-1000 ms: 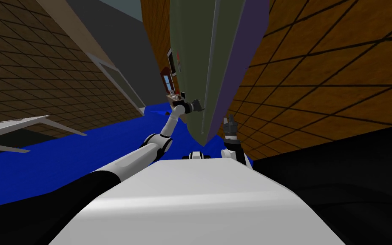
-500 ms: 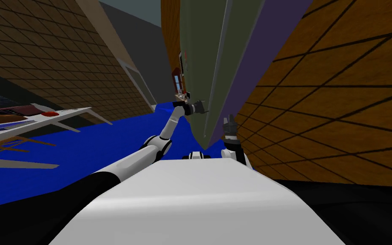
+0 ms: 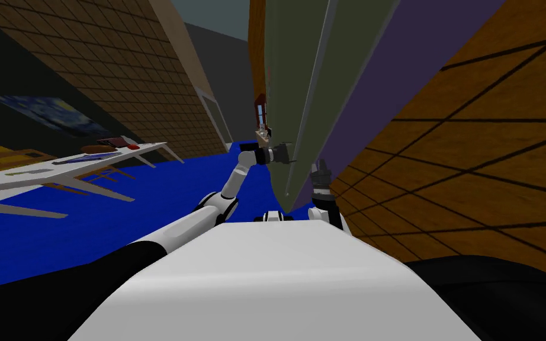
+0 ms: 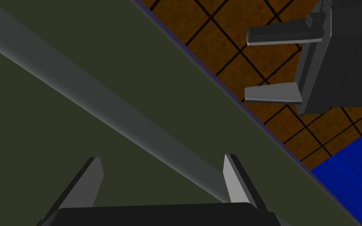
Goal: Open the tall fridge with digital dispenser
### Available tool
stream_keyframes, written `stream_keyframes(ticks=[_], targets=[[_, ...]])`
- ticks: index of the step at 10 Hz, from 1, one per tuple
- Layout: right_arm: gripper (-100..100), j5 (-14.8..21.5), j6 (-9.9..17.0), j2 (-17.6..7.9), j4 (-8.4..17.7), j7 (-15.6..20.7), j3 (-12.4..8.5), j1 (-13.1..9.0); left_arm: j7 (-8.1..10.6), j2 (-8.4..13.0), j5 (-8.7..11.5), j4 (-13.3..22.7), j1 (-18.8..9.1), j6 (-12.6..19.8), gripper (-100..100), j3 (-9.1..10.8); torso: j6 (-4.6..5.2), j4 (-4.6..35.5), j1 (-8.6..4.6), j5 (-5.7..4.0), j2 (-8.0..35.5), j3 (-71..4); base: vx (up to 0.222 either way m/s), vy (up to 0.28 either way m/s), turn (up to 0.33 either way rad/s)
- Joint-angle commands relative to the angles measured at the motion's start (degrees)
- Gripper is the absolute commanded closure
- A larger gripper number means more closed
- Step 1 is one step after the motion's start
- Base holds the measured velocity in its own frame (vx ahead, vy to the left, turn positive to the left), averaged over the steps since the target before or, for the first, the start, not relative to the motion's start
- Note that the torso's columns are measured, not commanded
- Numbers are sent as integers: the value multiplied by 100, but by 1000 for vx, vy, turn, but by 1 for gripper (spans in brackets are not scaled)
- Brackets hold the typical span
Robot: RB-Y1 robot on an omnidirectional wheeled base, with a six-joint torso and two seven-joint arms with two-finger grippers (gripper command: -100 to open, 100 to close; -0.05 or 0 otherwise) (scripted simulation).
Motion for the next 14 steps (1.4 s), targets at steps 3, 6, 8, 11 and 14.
stream_keyframes(ticks=[3, 6, 8, 11, 14], targets=[[0, 0, 1, -4, 1, 0, -2, -4, -24, -49, -338, 539, -228, -271, 100, 152, 11, 9, 45, 7, -1, 6, -67, 116, -423], [0, 0, 1, -4, 1, 0, -3, -4, -10, -66, -625, 1049, -390, -487, 100, 291, -17, 30, 43, 14, 13, 11, -124, 183, -296], [0, 0, 1, -3, 1, 0, -2, -3, -3, -74, -769, 1272, -471, -596, 100, 361, 0, 5, 4, 2, -7, 0, -72, 80, -203], [0, 0, 1, -4, 1, 0, -2, -3, 11, -91, -1057, 1719, -633, -812, 100, 501, 4, 17, 28, 3, 18, 9, -95, 105, -303], [0, 0, 1, -4, 1, 0, -3, -2, 25, -108, -1344, 2165, -794, -1028, 100, 641, 8, 1, 19, 3, 17, 17, -95, 105, -269]])
